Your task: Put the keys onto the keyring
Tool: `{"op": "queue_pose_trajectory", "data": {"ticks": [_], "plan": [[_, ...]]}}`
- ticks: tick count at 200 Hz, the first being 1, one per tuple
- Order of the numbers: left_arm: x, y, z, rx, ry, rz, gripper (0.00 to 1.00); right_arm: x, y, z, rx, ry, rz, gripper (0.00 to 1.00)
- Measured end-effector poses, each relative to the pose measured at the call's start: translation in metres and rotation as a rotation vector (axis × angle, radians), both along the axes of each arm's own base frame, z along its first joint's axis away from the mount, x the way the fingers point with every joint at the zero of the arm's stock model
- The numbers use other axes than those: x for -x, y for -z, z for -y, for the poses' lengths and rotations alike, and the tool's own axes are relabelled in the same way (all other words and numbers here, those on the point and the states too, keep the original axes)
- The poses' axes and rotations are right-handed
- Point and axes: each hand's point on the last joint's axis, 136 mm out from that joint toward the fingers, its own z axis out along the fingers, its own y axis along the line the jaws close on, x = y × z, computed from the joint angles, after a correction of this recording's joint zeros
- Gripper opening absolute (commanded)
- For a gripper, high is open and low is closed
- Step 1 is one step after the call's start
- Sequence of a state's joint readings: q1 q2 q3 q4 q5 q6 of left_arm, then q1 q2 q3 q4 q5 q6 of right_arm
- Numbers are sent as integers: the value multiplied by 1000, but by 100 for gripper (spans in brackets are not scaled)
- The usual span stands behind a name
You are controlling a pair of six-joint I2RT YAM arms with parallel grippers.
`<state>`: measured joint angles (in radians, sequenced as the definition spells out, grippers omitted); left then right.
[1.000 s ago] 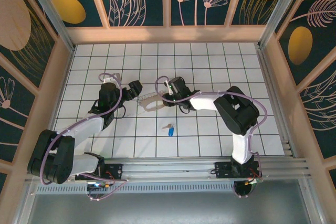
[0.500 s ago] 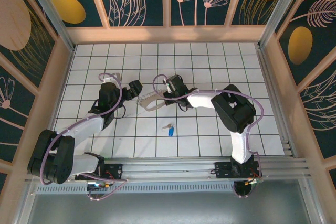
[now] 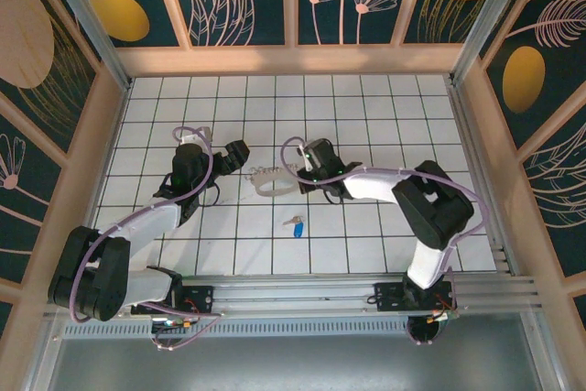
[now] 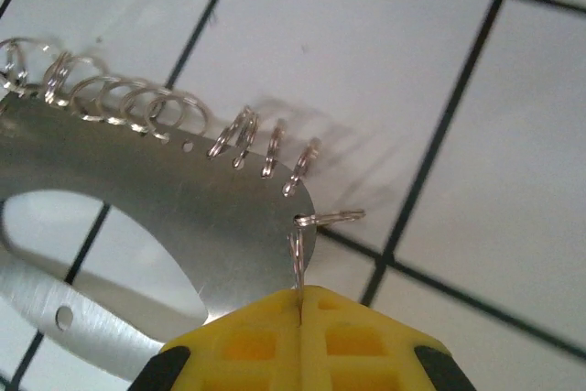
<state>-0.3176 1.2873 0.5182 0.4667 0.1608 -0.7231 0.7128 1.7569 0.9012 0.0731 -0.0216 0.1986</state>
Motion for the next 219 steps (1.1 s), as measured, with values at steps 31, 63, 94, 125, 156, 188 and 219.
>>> {"op": "queue_pose_trajectory", "data": {"ticks": [31,63,94,125,156,188,219], "plan": [[1,3,4,6,21,-11,99,23,16,17,-68,16,-97,0],[3,12,7,6,40,-37,99,27,17,24,-181,34,-153,0],[4,15,9,9,53,-48,99,25,16,30,-243,56,-183,21],[4,15,11,12,62,-50,99,23,5,33,-279,71,-170,28],[3,15,11,13,63,-51,99,22,-13,33,-313,71,-130,30],[2,12,13,17,71,-45,99,22,-21,35,-311,83,-98,34],[2,13,16,21,79,-50,99,28,-14,34,-250,75,-81,34]]}}
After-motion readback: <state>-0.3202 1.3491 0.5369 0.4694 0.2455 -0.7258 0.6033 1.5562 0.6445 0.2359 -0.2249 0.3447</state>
